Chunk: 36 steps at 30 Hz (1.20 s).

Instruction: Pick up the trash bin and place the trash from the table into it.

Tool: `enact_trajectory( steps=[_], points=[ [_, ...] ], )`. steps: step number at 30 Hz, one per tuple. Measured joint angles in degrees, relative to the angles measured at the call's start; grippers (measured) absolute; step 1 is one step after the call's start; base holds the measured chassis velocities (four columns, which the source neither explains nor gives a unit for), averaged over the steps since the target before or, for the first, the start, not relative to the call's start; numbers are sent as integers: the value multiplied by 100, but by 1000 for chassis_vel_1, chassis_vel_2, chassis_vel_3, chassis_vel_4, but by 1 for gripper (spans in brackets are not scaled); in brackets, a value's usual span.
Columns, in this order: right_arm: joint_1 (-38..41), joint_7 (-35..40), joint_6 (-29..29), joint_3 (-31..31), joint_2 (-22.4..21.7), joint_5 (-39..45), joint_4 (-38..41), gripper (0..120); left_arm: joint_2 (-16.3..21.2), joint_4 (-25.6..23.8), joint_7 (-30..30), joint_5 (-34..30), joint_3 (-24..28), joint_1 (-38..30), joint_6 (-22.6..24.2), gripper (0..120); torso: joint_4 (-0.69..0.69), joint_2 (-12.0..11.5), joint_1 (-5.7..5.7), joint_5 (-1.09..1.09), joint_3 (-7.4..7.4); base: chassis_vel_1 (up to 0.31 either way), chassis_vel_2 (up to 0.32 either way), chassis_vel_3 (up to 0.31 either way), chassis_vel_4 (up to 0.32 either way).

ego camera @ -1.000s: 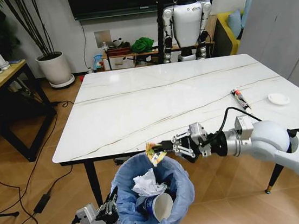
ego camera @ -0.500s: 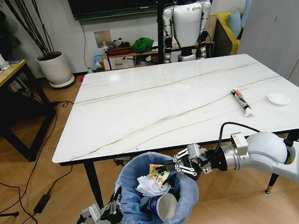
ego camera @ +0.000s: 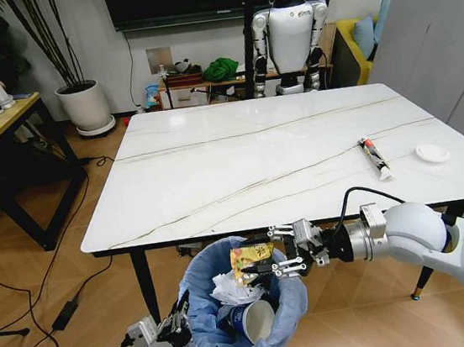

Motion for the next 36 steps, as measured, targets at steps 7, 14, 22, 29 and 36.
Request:
enact_trajectory(
  steps=[7,14,22,29,36],
  points=[
    [9,129,69,177,14,229,-28,95,3,-15,-2,-4,-28,25,-3,0,-1,0,0,0,0,0,0,0,0],
    [-5,1318,-123,862,130,858,-473,100,16,-41,-1,-18,-81,61,-6,0,1,0,0,-2,0,0,0,0,0],
    [-1323,1941,-20,3157,424,1019,-1720,100,84,-42,1,-71,-138,38,-8,0,0,0,1,-2,0,0,0,0,0],
    [-3010,1952,-119,5232,740,1021,-1990,100,143,-41,3,-94,-167,43,-6,0,-1,0,1,-3,0,0,0,0,0],
    [-5098,1817,-252,7680,1627,988,-1553,100,153,-11,23,-82,-200,11,-8,0,-1,0,0,-2,0,0,0,0,0]
  ],
)
